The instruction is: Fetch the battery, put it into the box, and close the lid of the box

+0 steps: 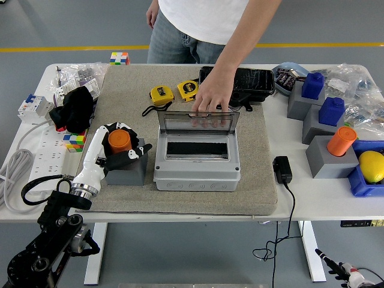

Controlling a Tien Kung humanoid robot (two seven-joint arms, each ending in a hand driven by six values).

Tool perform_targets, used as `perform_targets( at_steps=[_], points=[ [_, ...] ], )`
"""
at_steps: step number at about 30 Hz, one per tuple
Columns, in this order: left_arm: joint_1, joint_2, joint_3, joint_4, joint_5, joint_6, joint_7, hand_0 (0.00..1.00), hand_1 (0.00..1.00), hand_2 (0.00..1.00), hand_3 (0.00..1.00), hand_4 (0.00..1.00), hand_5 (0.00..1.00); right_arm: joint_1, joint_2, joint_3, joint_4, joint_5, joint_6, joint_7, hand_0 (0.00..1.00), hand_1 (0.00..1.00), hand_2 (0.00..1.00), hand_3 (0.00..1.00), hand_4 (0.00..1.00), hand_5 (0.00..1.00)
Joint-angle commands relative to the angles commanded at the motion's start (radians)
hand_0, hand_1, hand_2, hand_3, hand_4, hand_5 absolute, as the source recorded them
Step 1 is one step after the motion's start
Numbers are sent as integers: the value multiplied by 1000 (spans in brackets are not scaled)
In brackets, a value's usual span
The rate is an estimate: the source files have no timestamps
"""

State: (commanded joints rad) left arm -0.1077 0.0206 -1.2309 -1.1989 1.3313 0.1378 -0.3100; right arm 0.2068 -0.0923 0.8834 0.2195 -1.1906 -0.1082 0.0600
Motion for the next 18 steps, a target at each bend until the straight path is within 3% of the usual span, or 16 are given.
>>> perform_targets(
  at_steps=[1,18],
  points=[
    [0,0,0,0,1,3,0,88,142,197,200,998,2,0,0,0,0,-1,0,0,907,890,831,867,998,998],
    [-10,-2,11,13,-6,85,-13,42,77,133,137,998,2,1,1,5,-1,-3,0,1,907,891,831,866,998,998]
  ],
)
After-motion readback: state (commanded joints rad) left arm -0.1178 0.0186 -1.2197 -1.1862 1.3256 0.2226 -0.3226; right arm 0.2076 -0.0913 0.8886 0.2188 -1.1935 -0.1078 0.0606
